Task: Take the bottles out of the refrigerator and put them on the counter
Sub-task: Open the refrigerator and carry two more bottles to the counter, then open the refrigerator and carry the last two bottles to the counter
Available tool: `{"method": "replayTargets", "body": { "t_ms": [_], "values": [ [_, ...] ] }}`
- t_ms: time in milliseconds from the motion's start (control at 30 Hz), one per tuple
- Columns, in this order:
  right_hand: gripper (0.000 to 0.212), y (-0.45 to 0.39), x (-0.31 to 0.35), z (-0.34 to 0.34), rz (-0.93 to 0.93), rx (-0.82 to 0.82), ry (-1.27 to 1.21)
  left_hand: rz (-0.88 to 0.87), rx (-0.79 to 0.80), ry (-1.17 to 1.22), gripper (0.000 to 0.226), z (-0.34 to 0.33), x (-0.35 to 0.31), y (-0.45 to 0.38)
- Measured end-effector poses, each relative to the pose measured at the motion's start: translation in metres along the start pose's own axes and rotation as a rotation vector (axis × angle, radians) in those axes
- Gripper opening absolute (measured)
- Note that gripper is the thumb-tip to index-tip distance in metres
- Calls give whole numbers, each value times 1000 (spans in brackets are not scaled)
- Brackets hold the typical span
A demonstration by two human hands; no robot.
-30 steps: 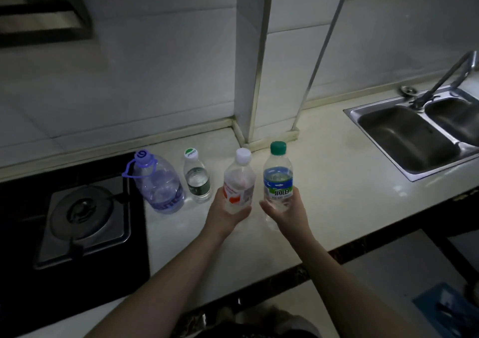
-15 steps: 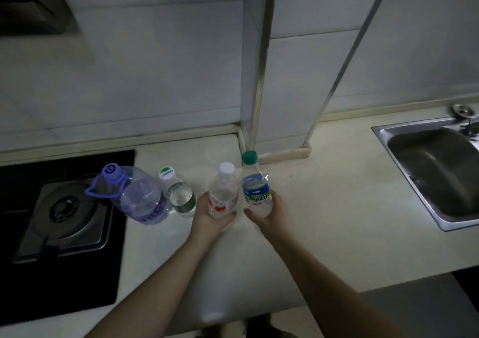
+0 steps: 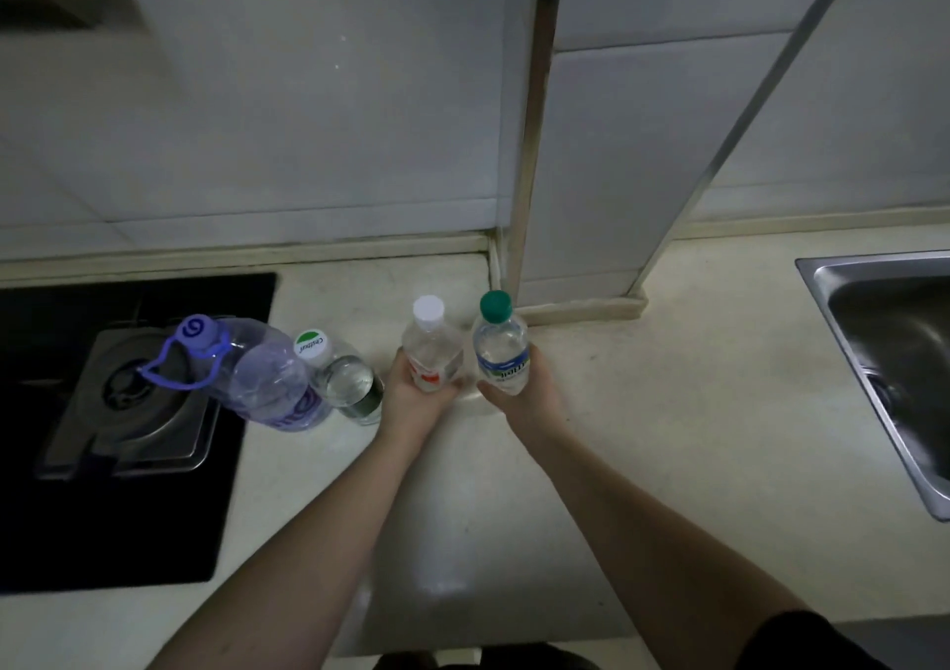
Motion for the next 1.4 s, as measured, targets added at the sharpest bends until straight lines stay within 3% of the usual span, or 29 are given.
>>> {"method": "replayTargets", "body": {
  "t_ms": [333,500,600,733,867,1033,1200,1400],
  "values": [
    [71,7,-20,8,34,49,56,-27,39,-149,74,-1,3,1],
    [64,9,-15,12,77,63,120,-42,19,-232,53,-1,2,4],
    [52,9,-12,14,82,67,104,-22,9,-273,67,2,2,8],
    [60,21,-21,24,20,91,29,-130,75,-327,39,0,-8,17],
    [66,43,-29,39,58,95,239,-149,145,-407,60,7,-7,35],
    [62,63,-40,49,84,54,280,57,214,-609,83,23,16,65],
    [52,83,-50,45,166,74,358,-181,199,-833,67,40,17,103],
    [64,107,-47,20,333,276,528,-326,78,-964,73,59,19,138]
  ]
}}
Point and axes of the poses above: each hand's wrist, its own y-axis away from the middle knuckle, its own z-axis out of the back of the hand, x = y × z, the point moved 2 cm from there along -y, towards the middle knuckle, and after that the axes turned 2 degrees about z, right-handed, at the moved point
